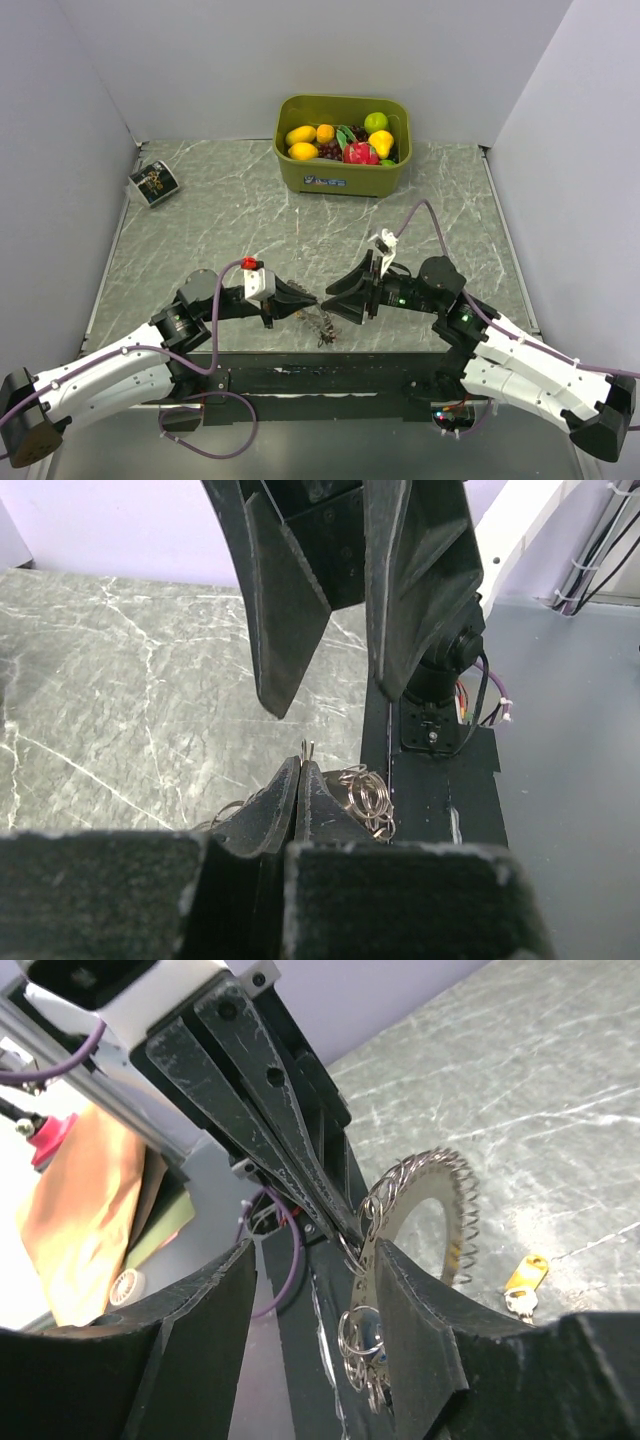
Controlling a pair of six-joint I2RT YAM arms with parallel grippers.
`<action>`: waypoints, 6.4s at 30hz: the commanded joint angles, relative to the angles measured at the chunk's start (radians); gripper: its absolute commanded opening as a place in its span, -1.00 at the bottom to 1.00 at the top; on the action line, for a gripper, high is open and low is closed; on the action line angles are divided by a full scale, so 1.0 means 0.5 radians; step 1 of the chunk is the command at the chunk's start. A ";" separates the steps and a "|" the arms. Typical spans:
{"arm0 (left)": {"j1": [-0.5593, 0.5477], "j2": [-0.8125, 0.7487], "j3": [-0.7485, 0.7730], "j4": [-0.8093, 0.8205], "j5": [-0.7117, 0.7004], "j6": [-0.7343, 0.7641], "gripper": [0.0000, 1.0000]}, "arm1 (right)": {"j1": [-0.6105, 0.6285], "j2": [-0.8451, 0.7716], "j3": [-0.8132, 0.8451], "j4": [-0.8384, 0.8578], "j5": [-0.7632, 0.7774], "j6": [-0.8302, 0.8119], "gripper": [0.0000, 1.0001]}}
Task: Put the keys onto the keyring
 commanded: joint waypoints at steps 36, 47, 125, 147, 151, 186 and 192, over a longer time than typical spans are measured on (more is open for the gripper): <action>-0.007 0.032 0.029 0.306 0.183 -0.049 -0.97 | 0.008 0.116 -0.050 0.193 0.040 -0.061 -0.95; -0.007 -0.011 0.050 0.119 0.183 -0.019 -0.97 | 0.008 0.085 -0.022 0.108 0.006 -0.192 -1.00; -0.007 0.262 0.186 -0.121 0.135 0.049 -0.97 | 0.008 -0.031 0.107 -0.179 0.049 -0.457 0.56; -0.007 -0.226 -0.210 0.423 0.005 0.009 -0.97 | 0.002 -0.249 -0.035 -0.043 0.147 -0.404 0.99; -0.004 -0.207 -0.164 0.303 -0.010 0.049 -0.97 | -0.001 -0.219 -0.022 -0.061 0.168 -0.413 0.99; 0.288 -0.830 0.308 -1.207 -0.660 0.306 -0.97 | -0.001 0.879 0.416 -0.583 0.659 0.086 0.93; 0.291 -1.060 0.231 -1.268 -0.786 0.251 -0.97 | 0.023 1.162 0.529 -0.659 0.708 0.209 0.90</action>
